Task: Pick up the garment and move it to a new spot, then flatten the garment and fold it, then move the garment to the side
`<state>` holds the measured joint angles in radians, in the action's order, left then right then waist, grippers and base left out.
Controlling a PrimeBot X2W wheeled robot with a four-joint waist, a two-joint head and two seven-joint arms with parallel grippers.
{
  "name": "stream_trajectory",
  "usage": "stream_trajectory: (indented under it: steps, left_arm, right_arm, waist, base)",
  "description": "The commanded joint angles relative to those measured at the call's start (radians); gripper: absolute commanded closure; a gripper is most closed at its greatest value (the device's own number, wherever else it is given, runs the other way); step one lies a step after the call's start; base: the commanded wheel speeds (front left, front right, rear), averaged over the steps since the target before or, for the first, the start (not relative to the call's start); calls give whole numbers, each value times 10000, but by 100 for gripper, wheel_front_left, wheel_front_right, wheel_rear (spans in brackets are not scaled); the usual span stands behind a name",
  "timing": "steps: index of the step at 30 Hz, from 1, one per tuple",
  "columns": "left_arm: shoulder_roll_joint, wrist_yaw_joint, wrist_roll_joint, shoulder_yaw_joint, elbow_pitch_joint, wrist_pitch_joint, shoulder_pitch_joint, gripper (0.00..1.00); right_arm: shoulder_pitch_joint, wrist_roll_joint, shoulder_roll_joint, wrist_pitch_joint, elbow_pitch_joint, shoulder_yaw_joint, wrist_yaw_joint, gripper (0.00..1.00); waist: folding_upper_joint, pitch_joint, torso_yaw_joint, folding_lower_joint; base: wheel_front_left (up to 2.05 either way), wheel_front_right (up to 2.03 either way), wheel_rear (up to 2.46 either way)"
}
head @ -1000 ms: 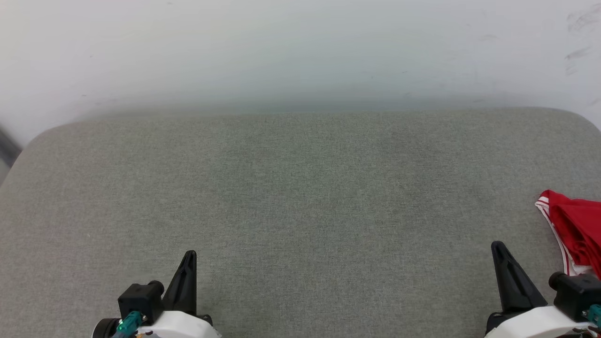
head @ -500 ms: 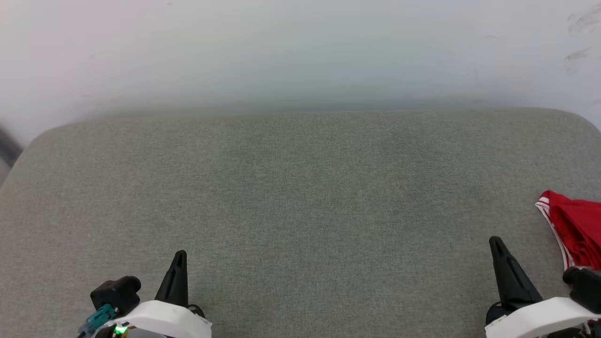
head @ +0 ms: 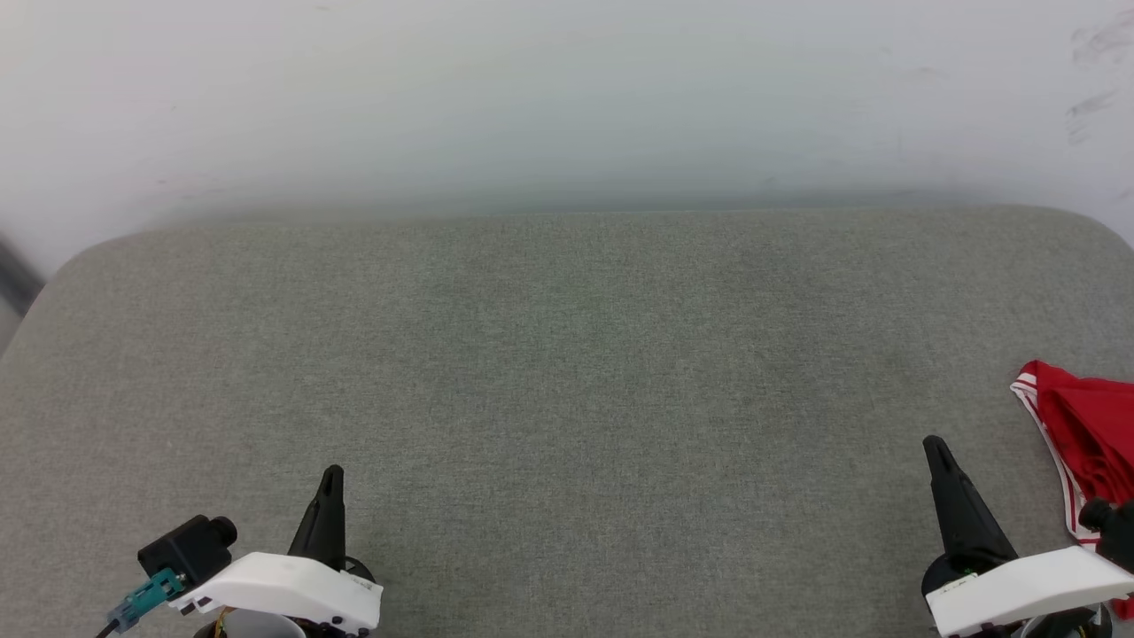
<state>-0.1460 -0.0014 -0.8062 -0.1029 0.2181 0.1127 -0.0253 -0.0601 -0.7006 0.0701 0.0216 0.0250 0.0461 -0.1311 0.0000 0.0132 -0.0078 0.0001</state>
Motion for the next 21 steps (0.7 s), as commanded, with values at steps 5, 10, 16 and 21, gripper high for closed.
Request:
stream_trajectory:
  steps: [5,10,16,21]
  left_arm:
    - [71,-165,-836,276,-70,-222,-318,100]
    - [141,-262,-1433,431,-44,-391,-373,100]
    - [218,-366,-2116,614,-12,-579,-420,100]
    - [285,-450,-2651,751,10,-734,-466,100]
  right_arm:
    - [382,-1014,108,46,120,-2,1,100]
    - [477,-1726,121,81,288,6,1,100]
    - [605,-2529,131,119,480,21,1,100]
    - [716,-3157,135,157,628,36,1,100]
  waist:
    - [0,-6,5,-1]
    - [0,-12,9,-1]
    - [0,-18,14,-1]
    - [0,-24,18,-1]
  base:
    - [0,0,0]
    - [0,0,0]
    - [0,0,0]
    - [0,0,0]
